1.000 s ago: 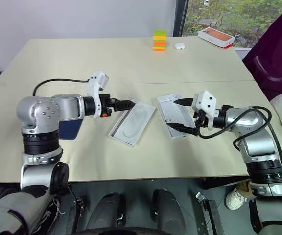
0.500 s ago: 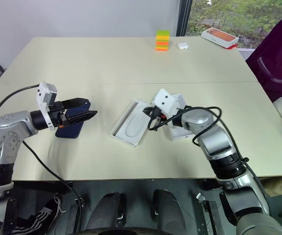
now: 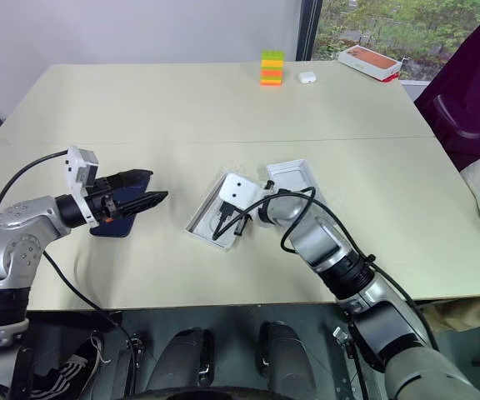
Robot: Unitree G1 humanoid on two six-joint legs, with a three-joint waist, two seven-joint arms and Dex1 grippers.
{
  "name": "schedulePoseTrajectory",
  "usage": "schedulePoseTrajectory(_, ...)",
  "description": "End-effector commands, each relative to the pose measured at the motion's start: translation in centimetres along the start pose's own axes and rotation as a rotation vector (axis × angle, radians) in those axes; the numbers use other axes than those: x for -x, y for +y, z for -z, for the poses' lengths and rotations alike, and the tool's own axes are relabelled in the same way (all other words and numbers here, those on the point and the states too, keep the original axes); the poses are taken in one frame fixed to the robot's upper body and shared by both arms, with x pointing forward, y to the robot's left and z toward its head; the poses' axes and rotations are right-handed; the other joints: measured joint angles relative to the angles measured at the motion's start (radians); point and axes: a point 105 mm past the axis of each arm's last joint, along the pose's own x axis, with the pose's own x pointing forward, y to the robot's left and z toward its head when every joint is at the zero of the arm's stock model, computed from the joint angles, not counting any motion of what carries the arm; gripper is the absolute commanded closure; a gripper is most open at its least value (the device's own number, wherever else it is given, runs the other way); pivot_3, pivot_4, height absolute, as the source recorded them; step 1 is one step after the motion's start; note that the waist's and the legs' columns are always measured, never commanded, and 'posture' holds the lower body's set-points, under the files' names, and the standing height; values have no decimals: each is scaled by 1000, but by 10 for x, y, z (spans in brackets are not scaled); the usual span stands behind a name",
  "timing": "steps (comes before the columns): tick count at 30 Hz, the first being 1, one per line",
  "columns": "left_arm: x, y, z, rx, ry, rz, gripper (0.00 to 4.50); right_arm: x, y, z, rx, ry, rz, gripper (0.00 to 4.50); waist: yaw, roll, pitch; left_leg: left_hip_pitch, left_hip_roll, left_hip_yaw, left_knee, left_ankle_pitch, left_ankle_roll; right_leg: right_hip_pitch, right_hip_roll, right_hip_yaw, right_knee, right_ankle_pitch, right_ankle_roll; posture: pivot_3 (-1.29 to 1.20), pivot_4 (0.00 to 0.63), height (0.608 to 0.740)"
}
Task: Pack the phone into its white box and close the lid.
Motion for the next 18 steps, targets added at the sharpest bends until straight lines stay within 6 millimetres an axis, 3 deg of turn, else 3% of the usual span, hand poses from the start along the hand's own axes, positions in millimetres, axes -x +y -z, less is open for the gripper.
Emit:
schedulePoseTrajectory(1, -1, -4, -8, -47, -25, 1, 428, -7, 2, -7, 66, 7, 12, 4450, -2, 0, 0, 0, 0, 0, 0, 0, 0, 0, 0, 0, 0, 0, 0, 0, 150, 740)
schedulePoseTrajectory(11, -4, -4, -3, -45, -23, -10, 428, -36, 11, -28, 54, -39, 18, 4450, -21, -1, 0, 1, 1, 0, -1, 0, 0, 0, 1, 0, 0, 0, 0, 0, 150, 740)
schedulePoseTrajectory(18, -4, -8, -3, -39, -26, -4, 428, -34, -5, -18, 48, -39, 47, 4450, -19, -1, 0, 1, 1, 0, -1, 0, 0, 0, 1, 0, 1, 0, 0, 0, 150, 740)
